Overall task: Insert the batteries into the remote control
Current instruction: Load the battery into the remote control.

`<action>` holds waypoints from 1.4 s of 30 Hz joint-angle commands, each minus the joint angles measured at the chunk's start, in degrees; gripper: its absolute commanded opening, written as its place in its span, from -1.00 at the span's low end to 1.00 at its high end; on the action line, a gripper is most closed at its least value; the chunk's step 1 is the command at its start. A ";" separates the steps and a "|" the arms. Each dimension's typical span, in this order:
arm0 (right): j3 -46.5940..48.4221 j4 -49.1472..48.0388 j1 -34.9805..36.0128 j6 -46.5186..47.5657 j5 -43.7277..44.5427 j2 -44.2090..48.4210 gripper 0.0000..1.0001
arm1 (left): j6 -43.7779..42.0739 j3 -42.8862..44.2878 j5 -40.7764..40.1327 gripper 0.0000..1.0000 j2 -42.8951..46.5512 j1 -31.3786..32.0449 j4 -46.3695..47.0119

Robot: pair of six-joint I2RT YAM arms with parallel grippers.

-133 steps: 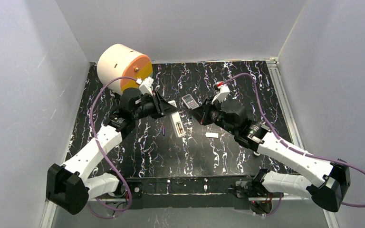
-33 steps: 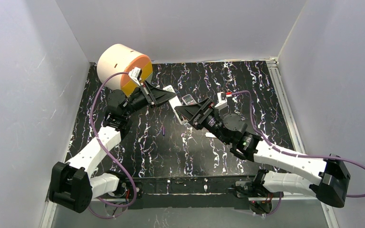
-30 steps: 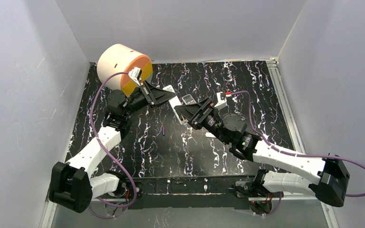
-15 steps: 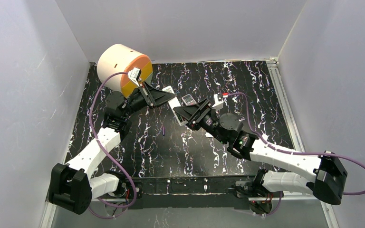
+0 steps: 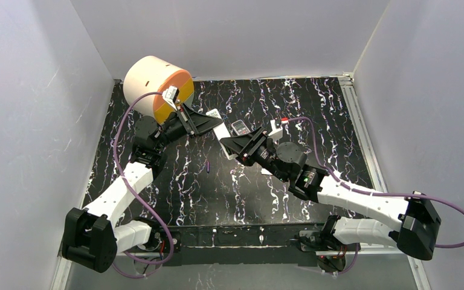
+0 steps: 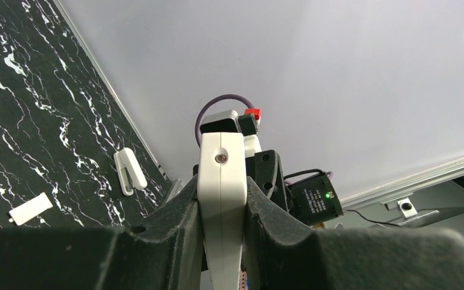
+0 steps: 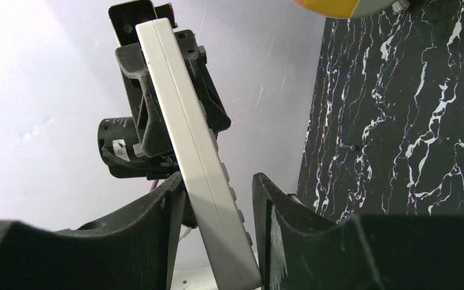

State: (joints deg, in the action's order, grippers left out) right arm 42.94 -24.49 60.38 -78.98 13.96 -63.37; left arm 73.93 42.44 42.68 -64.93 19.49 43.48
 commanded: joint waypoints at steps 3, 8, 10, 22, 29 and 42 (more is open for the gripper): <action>2.85 -0.68 -0.18 -0.44 -0.36 -0.60 -0.18 | 0.15 0.17 1.09 -1.00 1.60 0.08 1.96; 3.08 -1.28 -0.20 1.84 0.26 -0.29 -0.17 | 1.52 0.15 1.17 -1.00 1.73 0.08 1.96; 2.62 -1.79 -0.18 3.13 0.69 0.23 -0.01 | 1.88 -0.02 1.25 -1.00 1.73 0.04 1.98; -0.31 -5.02 -0.31 11.28 0.71 5.96 0.45 | 3.74 -0.51 1.36 -1.00 1.60 0.03 1.96; -0.40 -2.87 -0.26 14.70 -2.07 5.83 0.16 | 3.96 -0.27 1.46 -1.00 1.47 0.04 1.96; 0.72 0.75 -0.42 15.64 -2.27 3.57 -0.38 | 4.12 0.49 1.70 -1.00 2.00 0.05 1.96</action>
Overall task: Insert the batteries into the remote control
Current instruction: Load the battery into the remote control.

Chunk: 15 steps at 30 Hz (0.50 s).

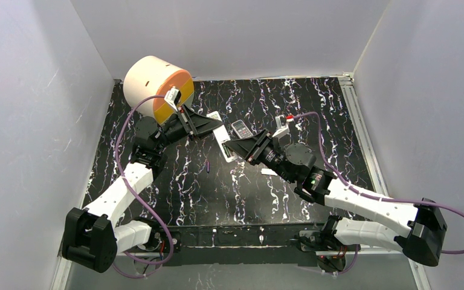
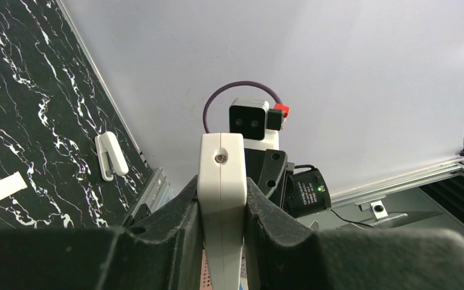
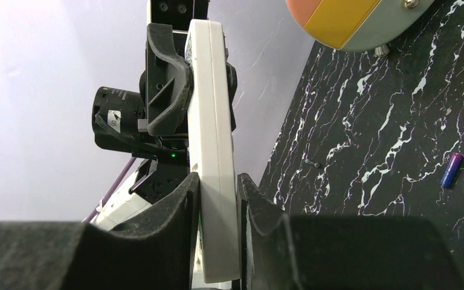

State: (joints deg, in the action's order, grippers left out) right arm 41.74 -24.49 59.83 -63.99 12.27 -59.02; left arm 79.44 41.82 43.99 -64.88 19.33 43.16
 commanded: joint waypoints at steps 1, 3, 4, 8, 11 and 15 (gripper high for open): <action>2.01 0.80 0.19 0.65 -0.52 -0.64 -0.31 | -1.44 1.21 0.47 -1.00 1.89 0.18 2.17; 2.13 1.24 0.17 0.75 0.07 -0.17 -0.06 | -1.61 1.37 0.63 -1.00 1.80 0.23 1.98; 2.17 1.58 0.19 0.79 0.44 0.19 0.06 | -1.82 1.41 0.58 -1.00 1.78 0.19 1.83; 1.71 1.70 0.19 1.30 1.18 1.49 0.37 | -2.45 1.55 0.43 -1.00 1.69 0.26 1.28; 1.93 0.73 0.19 3.43 -0.62 1.46 0.37 | -2.66 1.59 0.33 -1.00 1.60 0.26 0.97; 2.81 1.18 0.16 4.80 -3.01 0.43 0.16 | -2.58 1.68 0.35 -1.00 1.59 0.23 0.97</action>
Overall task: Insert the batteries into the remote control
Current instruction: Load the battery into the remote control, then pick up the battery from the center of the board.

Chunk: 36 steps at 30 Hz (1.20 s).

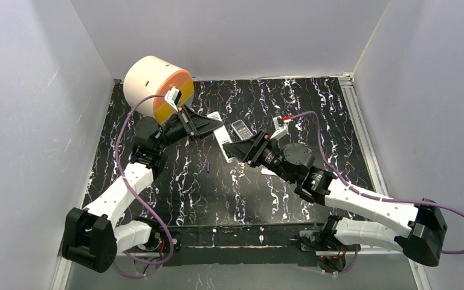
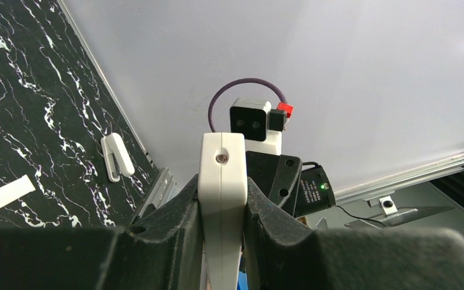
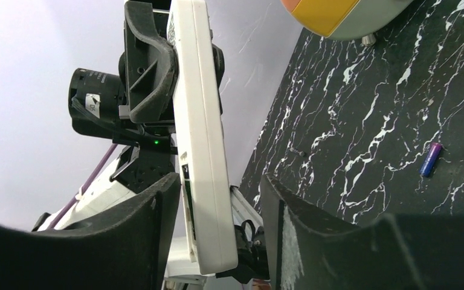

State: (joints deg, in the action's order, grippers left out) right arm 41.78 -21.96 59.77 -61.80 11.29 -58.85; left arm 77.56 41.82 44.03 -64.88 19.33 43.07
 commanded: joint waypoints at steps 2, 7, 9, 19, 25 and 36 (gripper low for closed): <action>2.86 -1.15 0.17 2.80 -2.31 -0.04 0.00 | -0.68 1.77 0.27 -1.00 1.69 0.22 1.05; 3.20 -0.29 0.02 2.54 -2.18 -0.58 -0.25 | -0.95 1.60 0.30 -1.00 2.07 0.20 1.06; 3.48 -0.28 0.08 3.23 -2.59 -0.56 -0.07 | -1.48 1.43 0.28 -1.00 2.38 0.23 0.70; 4.46 10.18 0.00 12.65 3.21 7.77 0.75 | -15.65 -0.65 -1.35 -1.00 7.02 -0.48 -6.98; 4.91 22.82 -0.10 14.24 13.00 12.89 0.74 | -29.55 0.21 -5.35 -1.00 13.73 -1.30 -23.68; 18.22 36.93 -0.09 18.91 9.96 -11.44 0.61 | -50.17 7.19 -30.19 -1.00 29.12 -1.52 -63.00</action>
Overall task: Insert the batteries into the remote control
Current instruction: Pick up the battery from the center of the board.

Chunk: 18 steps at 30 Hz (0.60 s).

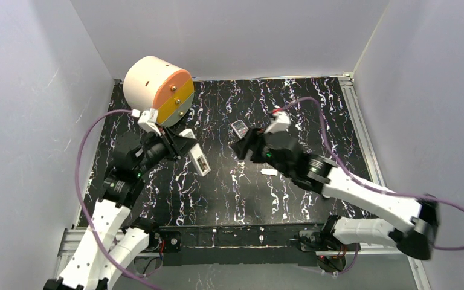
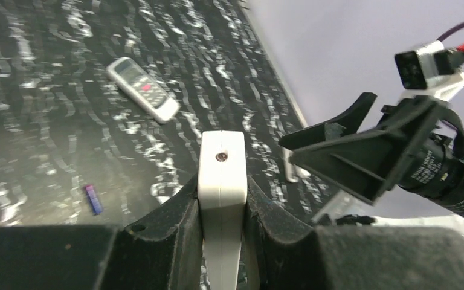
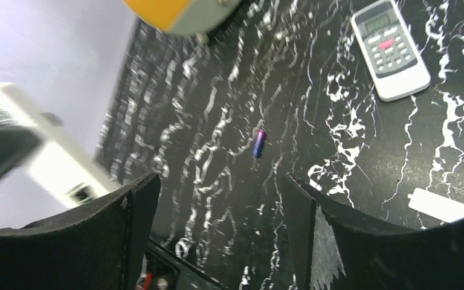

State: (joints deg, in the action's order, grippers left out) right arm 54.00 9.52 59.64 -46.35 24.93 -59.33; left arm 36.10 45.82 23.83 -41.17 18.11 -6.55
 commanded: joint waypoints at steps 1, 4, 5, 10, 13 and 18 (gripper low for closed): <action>7.65 5.94 -0.04 3.48 -4.83 -14.88 0.58 | -9.46 3.36 -11.24 -1.00 6.84 -0.27 -14.72; 12.32 6.39 0.24 3.57 -7.23 -25.53 0.48 | -11.39 4.18 -16.07 -1.00 10.11 -0.27 -18.69; 13.79 6.30 0.51 3.56 -7.30 -28.58 0.44 | -11.83 4.31 -18.42 -1.00 10.94 -0.27 -19.95; 21.37 5.66 2.48 3.37 -7.24 -41.91 0.31 | -12.33 4.36 -32.28 -1.00 13.82 -0.29 -25.02; 26.95 7.58 3.42 3.37 -6.90 -49.70 0.26 | -12.88 4.00 -35.29 -1.00 14.22 -0.27 -25.97; 35.03 12.19 4.67 4.21 -2.25 -58.79 0.19 | -14.31 2.81 -36.41 -1.00 13.76 -0.27 -25.40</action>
State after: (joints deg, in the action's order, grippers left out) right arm 82.19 17.54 63.40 -43.13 18.44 -114.24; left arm 23.83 48.64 -8.27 -27.22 18.09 -31.66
